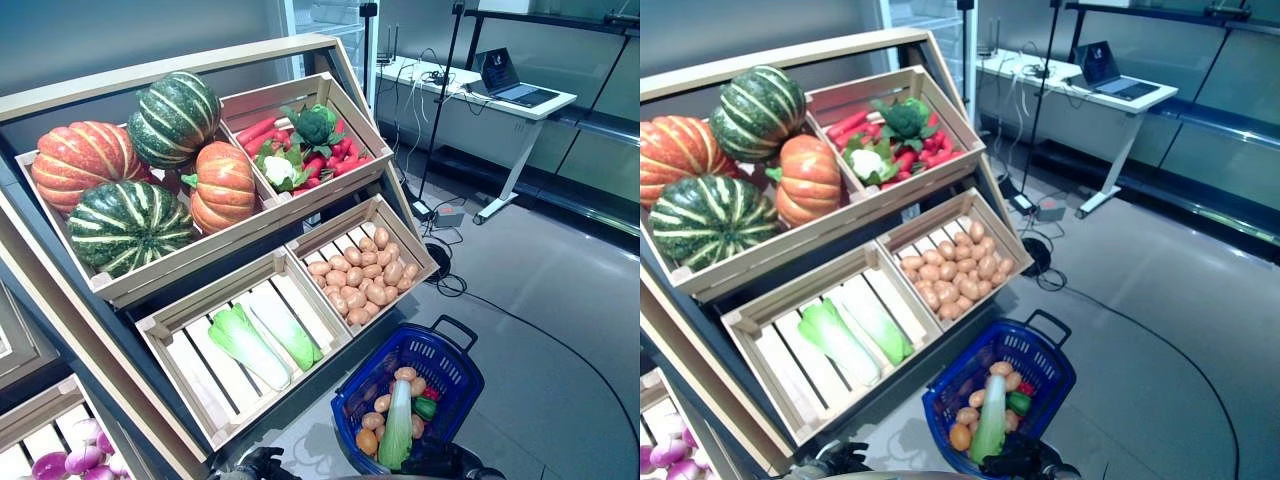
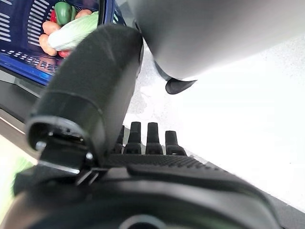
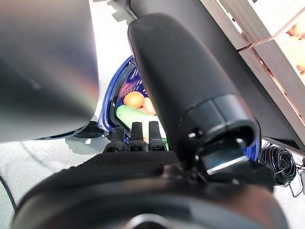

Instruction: Put vegetables into the basket

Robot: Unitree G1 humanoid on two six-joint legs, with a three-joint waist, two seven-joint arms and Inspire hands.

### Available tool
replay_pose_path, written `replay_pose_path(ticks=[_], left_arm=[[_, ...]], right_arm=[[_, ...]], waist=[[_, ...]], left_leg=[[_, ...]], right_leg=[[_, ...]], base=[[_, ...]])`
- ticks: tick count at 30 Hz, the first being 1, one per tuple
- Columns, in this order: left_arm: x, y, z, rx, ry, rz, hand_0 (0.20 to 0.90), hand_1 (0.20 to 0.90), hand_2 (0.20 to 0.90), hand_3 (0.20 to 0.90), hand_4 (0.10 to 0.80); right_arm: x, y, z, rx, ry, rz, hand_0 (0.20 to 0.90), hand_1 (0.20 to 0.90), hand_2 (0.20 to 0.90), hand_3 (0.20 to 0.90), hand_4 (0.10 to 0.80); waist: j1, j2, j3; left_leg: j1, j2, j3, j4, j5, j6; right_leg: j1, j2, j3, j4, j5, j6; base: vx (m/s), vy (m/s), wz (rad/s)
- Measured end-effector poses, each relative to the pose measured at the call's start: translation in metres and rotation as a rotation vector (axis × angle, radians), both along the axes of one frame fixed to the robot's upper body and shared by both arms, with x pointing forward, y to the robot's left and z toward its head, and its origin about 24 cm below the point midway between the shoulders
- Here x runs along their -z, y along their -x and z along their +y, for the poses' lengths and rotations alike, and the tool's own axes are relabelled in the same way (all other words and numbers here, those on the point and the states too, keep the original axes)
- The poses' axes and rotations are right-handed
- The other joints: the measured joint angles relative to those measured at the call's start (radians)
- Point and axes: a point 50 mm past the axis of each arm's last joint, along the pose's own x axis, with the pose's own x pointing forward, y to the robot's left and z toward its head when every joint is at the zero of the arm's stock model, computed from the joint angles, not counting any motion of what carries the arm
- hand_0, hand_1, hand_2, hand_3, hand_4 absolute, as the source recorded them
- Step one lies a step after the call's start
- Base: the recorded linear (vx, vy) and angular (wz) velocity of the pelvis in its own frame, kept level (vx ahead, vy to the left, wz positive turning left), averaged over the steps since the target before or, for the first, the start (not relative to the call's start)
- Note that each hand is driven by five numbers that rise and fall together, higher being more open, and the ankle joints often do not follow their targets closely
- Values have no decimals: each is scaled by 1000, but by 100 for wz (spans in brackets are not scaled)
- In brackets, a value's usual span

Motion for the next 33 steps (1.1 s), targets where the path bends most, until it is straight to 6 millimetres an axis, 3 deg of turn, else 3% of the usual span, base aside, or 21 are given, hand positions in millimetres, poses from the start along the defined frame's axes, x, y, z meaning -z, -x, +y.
replay_pose_path(ticks=[16, 19, 22, 25, 27, 29, 33], left_arm=[[-1, -2, 1, 23, -34, -36, 900, 900, 900, 900, 800], [-5, -11, 1, 40, -54, -112, 900, 900, 900, 900, 800], [-22, -40, -3, 86, -15, -277, 900, 900, 900, 900, 800], [-71, -86, -9, 279, 18, -547, 900, 900, 900, 900, 800], [-127, -124, -6, 475, -44, -782, 900, 900, 900, 900, 800], [-168, -149, -1, 583, -126, -940, 900, 900, 900, 900, 800], [-210, -178, 3, 685, -258, -1101, 900, 900, 900, 900, 800]], right_arm=[[0, 0, 1, 12, -7, -1, 900, 900, 900, 900, 800], [0, -1, 3, 13, -17, -5, 900, 900, 900, 900, 800], [-1, -5, 6, -8, -25, -23, 900, 900, 900, 900, 800], [-4, -10, 9, -11, -41, -55, 900, 900, 900, 900, 800], [-5, -9, 7, 0, -40, -54, 900, 900, 900, 900, 800], [-6, -10, 2, 24, -34, -65, 900, 900, 900, 900, 800], [-9, -14, -13, 26, 3, -84, 900, 900, 900, 900, 800]], waist=[[-2, -2, 1], [-2, -1, 2], [1, 0, 11], [10, 7, 38], [13, 23, 47], [13, 42, 62], [15, 84, 86]], left_leg=[[0, 0, 0, 3, 0, 1], [0, 0, 1, 4, 0, 0], [-6, 0, 2, 3, 1, 0], [-21, 0, 2, -1, 5, -4], [-35, 0, 0, -2, 8, -4], [-39, 0, -2, 3, 9, -5], [-66, 0, -12, 4, 11, -6]], right_leg=[[0, 0, 0, 0, -2, 3], [-3, 0, 2, 0, -3, 4], [-10, 1, 4, 0, -2, 5], [-20, 1, 7, 2, 1, 7], [-33, 0, 3, 0, 7, 4], [-35, 0, -3, 0, 9, 8], [-58, 1, -9, 4, 9, 7]], base=[[0, 0, 0], [-21, -32, -1], [-65, -19, -2], [-34, -6, 0], [-8, -15, 2], [-30, -19, 6], [-117, 14, 7]])
